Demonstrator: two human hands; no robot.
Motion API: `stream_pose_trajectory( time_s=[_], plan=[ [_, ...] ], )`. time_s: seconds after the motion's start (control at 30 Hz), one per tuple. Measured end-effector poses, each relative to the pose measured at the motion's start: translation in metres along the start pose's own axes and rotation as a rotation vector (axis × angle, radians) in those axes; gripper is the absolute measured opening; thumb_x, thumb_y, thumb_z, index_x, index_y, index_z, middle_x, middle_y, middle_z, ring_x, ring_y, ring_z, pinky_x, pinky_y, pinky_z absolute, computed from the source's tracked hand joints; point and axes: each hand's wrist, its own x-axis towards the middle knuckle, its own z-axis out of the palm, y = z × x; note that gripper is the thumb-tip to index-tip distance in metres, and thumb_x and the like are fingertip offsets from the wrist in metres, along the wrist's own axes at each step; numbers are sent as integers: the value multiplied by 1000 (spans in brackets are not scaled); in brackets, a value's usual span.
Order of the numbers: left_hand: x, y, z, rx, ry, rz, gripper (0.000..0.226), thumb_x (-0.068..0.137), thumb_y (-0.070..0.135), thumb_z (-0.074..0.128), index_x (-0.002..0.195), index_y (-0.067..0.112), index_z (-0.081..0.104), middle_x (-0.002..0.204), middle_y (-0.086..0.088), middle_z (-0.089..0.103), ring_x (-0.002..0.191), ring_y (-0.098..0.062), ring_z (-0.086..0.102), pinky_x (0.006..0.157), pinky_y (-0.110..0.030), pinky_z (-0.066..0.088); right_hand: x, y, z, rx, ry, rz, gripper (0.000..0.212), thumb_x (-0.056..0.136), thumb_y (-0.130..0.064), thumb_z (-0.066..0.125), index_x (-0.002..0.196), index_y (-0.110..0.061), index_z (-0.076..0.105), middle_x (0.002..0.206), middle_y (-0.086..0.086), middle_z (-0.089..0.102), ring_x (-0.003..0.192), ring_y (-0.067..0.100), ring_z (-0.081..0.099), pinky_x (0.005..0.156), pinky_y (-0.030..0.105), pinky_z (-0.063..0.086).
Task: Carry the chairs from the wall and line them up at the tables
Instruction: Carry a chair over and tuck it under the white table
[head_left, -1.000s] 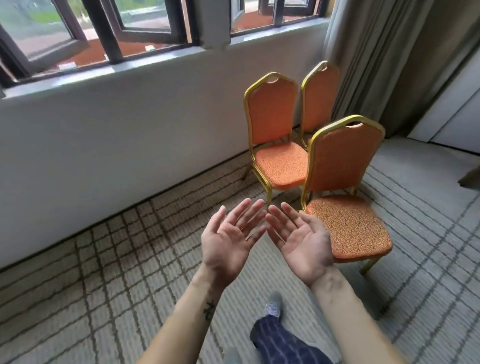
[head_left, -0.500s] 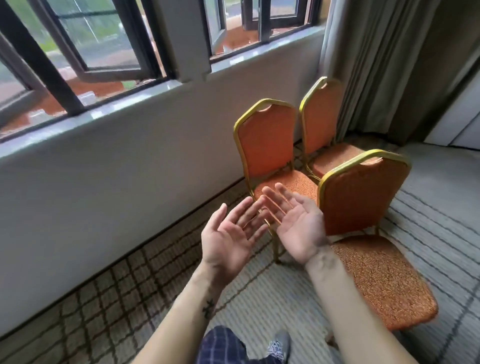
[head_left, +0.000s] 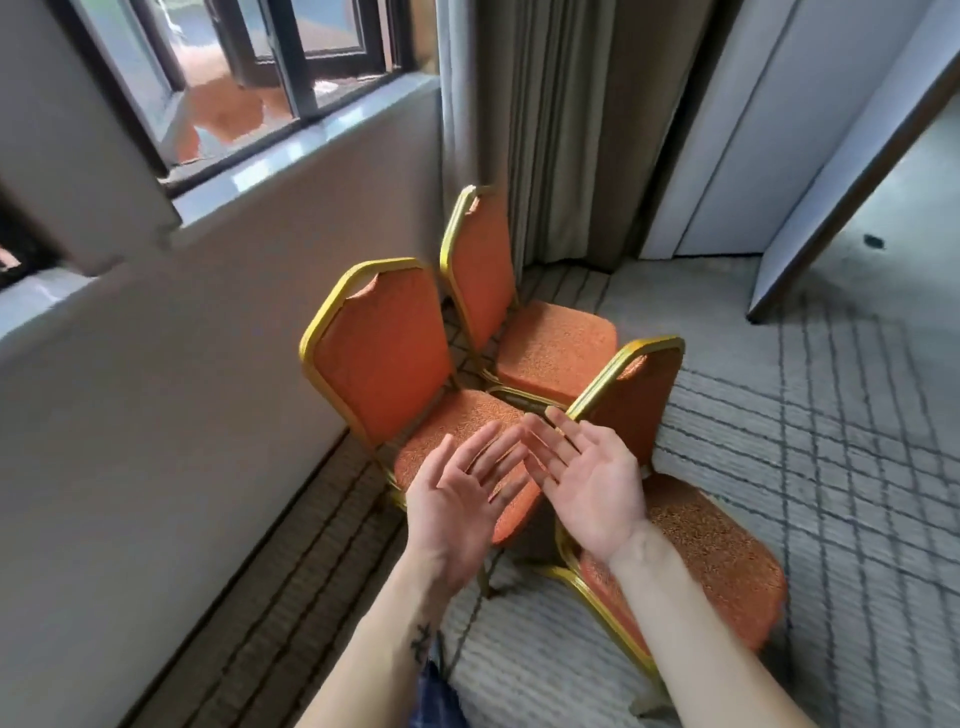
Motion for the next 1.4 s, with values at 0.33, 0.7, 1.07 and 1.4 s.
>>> stream_pose_trajectory(
  time_s=[0.33, 0.7, 1.07, 1.4],
  plan=[
    [126, 61, 25, 115, -189, -248, 58, 103, 44, 38, 143, 5, 52, 137, -17, 64, 130, -33, 59, 120, -52, 33, 71, -23, 29, 172, 185, -181, 46, 100, -30, 45, 138, -6, 57, 134, 17, 66, 128, 29, 61, 117, 46, 37],
    [235, 23, 73, 269, -204, -365, 55, 104, 43, 35, 143, 7, 53, 136, -15, 65, 131, -32, 58, 121, -52, 31, 146, -84, -25, 140, 316, -254, 44, 103, -29, 41, 137, -6, 57, 134, 13, 67, 135, 25, 53, 114, 41, 38],
    [347, -27, 109, 353, -156, -486, 53, 105, 42, 36, 141, 9, 55, 137, -9, 66, 135, -23, 54, 118, -42, 32, 228, -127, -76, 107, 519, -247, 44, 104, -26, 43, 145, -12, 51, 154, 7, 47, 143, 19, 40, 121, 39, 28],
    [410, -48, 108, 460, -183, -678, 50, 102, 42, 42, 136, 11, 61, 138, -8, 65, 134, -24, 54, 120, -44, 30, 277, -121, -80, 145, 707, -307, 34, 105, -21, 42, 134, -16, 59, 135, 2, 65, 130, 12, 54, 103, 33, 41]
  ],
)
